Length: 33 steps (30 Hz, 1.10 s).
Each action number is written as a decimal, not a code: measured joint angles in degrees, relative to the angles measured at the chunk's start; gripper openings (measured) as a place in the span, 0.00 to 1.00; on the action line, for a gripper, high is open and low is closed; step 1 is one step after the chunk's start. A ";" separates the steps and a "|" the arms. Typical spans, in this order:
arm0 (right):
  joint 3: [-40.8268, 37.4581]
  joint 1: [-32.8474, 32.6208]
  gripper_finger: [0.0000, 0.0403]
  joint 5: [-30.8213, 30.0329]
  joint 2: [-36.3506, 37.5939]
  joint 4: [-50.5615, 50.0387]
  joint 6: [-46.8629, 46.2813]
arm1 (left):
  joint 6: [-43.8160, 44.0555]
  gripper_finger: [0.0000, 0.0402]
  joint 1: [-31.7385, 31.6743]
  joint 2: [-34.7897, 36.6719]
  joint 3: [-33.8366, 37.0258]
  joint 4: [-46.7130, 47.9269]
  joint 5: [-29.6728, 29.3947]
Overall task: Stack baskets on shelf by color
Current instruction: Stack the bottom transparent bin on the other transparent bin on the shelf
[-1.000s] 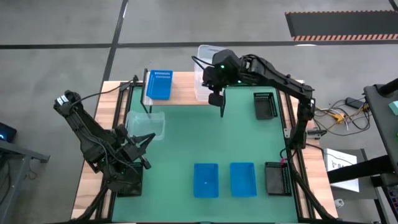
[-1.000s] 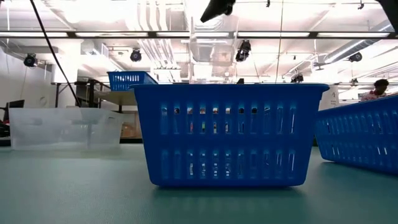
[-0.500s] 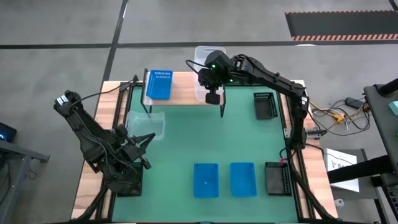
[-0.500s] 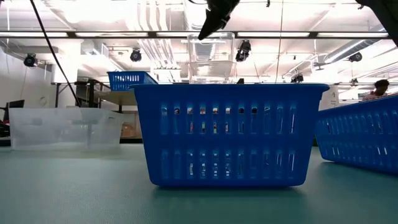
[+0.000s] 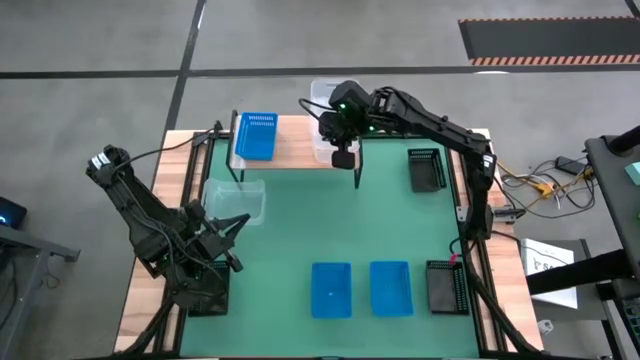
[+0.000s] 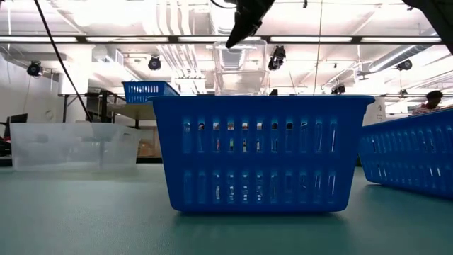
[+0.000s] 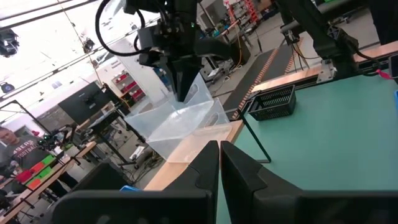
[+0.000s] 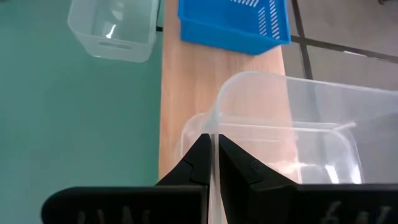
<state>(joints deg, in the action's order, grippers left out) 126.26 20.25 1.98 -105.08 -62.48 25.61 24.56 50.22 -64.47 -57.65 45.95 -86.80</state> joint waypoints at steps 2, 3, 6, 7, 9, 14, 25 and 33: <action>0.00 0.01 0.02 -0.07 -0.04 -0.05 0.01 | 0.00 0.00 -0.01 0.00 0.00 0.01 0.00; -0.01 -0.02 0.02 -0.06 -0.04 -0.07 0.02 | 0.00 0.00 -0.01 0.00 0.00 0.00 0.00; -0.02 -0.06 0.02 -0.02 -0.04 -0.11 -0.08 | 0.00 0.00 0.00 0.00 0.00 0.00 0.00; -0.02 -0.06 0.02 -0.02 -0.04 -0.21 -0.13 | 0.00 0.00 -0.01 0.00 0.00 0.00 0.00; -0.04 -0.06 0.03 -0.04 -0.04 -0.33 -0.08 | 0.00 0.00 0.00 0.00 0.00 0.00 0.00; -0.04 -0.06 0.09 -0.22 -0.04 -0.33 -0.29 | 0.01 0.00 -0.01 0.00 0.00 0.00 0.00; -0.04 -0.30 0.26 -0.22 1.90 -0.98 -0.92 | 1.43 0.00 -0.01 0.00 0.00 -0.27 0.07; -0.04 -0.43 0.19 1.53 2.34 -1.53 -0.42 | 8.40 0.00 0.02 -3.11 0.07 -0.78 4.45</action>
<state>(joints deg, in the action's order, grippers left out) 126.21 19.82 3.51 -102.73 -64.01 25.19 32.95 50.24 -67.57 -57.58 45.18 -82.35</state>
